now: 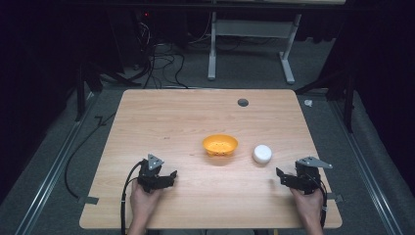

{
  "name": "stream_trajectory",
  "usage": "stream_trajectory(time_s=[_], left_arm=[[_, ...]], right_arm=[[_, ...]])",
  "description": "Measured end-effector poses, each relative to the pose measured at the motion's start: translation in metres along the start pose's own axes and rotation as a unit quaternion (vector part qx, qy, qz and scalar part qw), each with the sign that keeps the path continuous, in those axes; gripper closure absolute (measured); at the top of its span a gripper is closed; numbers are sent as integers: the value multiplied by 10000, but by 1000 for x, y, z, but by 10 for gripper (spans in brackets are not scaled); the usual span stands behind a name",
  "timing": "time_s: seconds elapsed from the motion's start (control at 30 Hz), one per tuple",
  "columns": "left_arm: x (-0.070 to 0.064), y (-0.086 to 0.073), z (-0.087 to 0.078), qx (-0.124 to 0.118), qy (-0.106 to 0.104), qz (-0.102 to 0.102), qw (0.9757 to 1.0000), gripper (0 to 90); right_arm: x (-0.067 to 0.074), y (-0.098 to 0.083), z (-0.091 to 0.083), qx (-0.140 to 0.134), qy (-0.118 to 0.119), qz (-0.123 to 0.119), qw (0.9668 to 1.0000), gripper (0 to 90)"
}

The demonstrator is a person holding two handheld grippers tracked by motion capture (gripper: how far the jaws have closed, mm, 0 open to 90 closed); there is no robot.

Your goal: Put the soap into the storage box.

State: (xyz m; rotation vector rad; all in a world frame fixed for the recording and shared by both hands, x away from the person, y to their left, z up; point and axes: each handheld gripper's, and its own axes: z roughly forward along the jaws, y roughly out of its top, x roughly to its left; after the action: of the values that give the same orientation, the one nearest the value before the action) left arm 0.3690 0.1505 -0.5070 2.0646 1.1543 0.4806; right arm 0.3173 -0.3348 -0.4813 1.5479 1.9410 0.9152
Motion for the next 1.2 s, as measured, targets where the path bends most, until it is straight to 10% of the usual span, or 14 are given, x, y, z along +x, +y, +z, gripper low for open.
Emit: stream_trajectory(time_s=[1.2], left_arm=[[0,0,0,-17,-55,-7,10000,219]], right_arm=[[52,26,-4,-254,444,-448,9977,164]])
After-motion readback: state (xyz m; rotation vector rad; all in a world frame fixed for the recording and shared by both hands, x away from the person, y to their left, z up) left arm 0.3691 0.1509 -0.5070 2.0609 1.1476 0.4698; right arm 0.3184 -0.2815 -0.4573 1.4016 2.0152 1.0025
